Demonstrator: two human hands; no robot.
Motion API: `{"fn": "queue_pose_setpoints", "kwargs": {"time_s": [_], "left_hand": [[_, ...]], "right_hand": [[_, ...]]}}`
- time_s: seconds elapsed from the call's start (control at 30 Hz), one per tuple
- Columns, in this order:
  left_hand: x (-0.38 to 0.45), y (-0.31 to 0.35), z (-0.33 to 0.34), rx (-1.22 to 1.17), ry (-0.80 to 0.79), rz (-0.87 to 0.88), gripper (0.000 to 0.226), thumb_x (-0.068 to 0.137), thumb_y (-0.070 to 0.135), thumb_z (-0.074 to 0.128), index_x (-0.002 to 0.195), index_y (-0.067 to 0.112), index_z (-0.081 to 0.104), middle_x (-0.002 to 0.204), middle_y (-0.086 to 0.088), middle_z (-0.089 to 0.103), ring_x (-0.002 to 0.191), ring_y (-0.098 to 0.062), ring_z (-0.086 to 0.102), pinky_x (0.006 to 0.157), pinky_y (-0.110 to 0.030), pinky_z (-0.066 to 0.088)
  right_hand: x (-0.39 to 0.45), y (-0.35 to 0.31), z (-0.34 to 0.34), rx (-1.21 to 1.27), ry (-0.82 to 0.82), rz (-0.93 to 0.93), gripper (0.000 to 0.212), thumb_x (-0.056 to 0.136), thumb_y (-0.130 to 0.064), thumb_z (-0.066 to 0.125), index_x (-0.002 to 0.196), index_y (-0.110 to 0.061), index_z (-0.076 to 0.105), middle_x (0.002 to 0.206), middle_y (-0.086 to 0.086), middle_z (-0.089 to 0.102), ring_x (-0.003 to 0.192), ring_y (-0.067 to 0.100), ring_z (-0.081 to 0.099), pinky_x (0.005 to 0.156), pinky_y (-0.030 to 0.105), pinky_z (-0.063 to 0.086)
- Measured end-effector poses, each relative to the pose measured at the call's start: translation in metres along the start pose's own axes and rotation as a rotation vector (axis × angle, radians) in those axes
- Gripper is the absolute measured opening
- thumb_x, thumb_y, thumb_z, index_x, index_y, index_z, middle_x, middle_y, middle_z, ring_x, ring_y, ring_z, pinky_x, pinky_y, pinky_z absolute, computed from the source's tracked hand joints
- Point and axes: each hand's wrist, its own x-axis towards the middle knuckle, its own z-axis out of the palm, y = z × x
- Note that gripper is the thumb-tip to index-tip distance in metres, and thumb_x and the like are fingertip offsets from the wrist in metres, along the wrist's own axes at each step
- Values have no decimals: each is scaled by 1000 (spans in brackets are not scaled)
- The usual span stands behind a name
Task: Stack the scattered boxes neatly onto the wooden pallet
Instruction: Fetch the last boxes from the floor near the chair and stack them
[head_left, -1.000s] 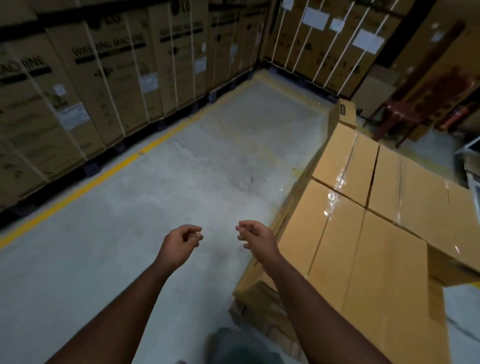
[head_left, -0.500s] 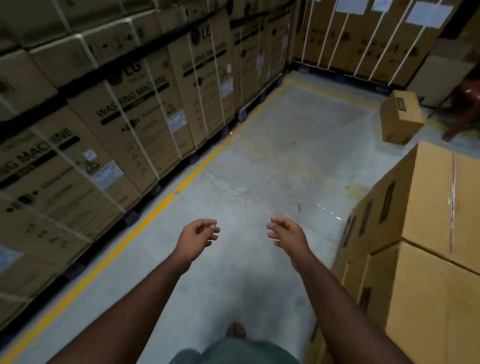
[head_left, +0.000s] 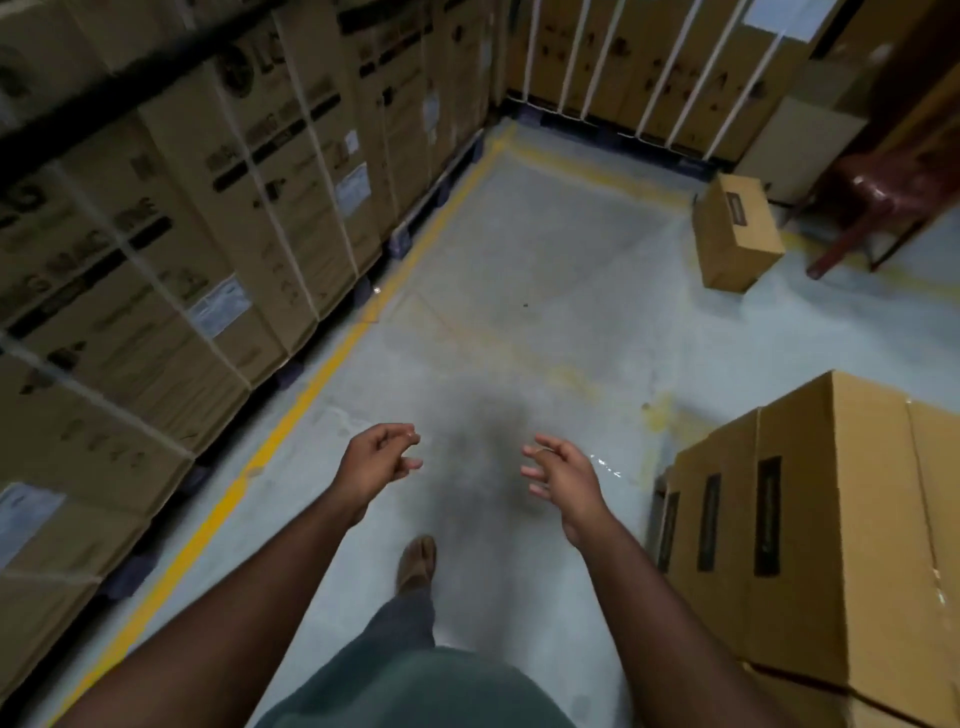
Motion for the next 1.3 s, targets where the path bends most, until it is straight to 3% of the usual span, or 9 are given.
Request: {"fn": "queue_pose_setpoints", "kwargs": {"time_s": [0.13,0.27,0.4,0.77,0.87,0.97,1.17,1.3], "left_hand": [[92,87,46,80,-94,-10,15,103,14,58,112,11,70,117,-15,74,88,-25,68,82,-31,52],[184,166,121,140,-213,2,20,104,16,58,120,7,67,118,-18,73,93,-26,64,87,-37,49],[286,232,217,199,-322,35,18,104,21,60,114,8,68,112,-12,73,94,-25,64,83,-35,48],[515,411,488,246,-396,48,24,105,23,59,118,5,69,113,-9,76,91,-21,68,80,-31,53],[571,448,558,253,-450,47,20,105,22,59,110,8,72,111,-9,77,88,-21,69,79,-30,54],[638,475,638,264,-474,54,22,106,18,54,117,6,68,111,-11,75,84,-19,68,76,-28,53],[785,527,805,271,-515,37,24,106,14,55,122,0,67,112,-16,72,86,-21,67,79,-30,52],[845,578,904,354,-576,39,13,104,11,56,99,9,68,97,-13,66,83,-23,62,66,-27,46]], "right_hand": [[67,-72,-19,68,98,19,18,102,-14,62,119,-18,64,125,13,72,88,20,69,72,31,50],[149,-141,-63,163,202,-3,25,102,-15,62,127,-14,65,123,10,74,88,20,69,79,34,51],[254,-196,-117,236,289,-10,24,99,-14,65,123,-17,67,120,8,75,89,20,70,83,37,51],[505,-400,-298,276,356,-14,21,100,-17,63,121,-18,66,118,6,75,97,23,71,90,39,54],[563,-439,-346,319,353,6,24,101,-19,64,125,-19,66,114,2,78,105,27,73,97,45,56],[635,-475,-394,339,383,0,23,101,-20,64,124,-20,66,114,1,78,105,26,74,100,47,56],[801,-565,-485,369,452,21,30,101,-22,67,130,-20,61,117,3,75,101,26,75,92,42,57],[876,-619,-548,341,475,54,26,104,-24,63,129,-20,62,122,5,73,106,27,73,98,45,55]]}}
